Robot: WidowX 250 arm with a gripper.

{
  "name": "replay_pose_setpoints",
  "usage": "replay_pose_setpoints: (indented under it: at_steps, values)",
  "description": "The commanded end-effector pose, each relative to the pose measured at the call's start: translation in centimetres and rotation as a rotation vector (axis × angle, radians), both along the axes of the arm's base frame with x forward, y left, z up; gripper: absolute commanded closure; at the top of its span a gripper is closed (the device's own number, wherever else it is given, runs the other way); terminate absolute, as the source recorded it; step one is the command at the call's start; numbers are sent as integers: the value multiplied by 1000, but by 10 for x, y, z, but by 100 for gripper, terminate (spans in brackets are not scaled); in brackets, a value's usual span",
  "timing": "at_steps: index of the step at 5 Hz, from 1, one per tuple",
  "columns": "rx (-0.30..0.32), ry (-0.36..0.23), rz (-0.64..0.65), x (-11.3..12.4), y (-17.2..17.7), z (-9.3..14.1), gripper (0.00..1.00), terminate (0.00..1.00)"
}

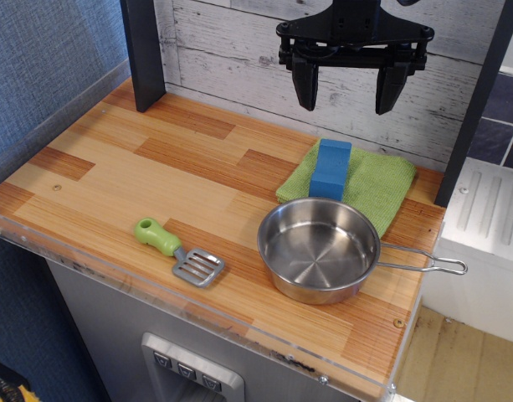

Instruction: Move the pan to the back edge of the table

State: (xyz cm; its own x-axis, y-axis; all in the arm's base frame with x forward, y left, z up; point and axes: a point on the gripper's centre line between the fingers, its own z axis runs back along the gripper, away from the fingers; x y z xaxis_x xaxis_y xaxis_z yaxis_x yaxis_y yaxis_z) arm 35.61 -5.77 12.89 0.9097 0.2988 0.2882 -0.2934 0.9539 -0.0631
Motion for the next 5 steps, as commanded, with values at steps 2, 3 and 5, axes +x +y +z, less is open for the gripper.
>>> replay_pose_setpoints:
  at_steps: [2,3,5]
  values:
    - [45,15,-20,-16,14,-2,0,0]
    - [66,34,-27,-30,22,-11,0,0]
    - [83,103,-88,-59,26,-38,0,0]
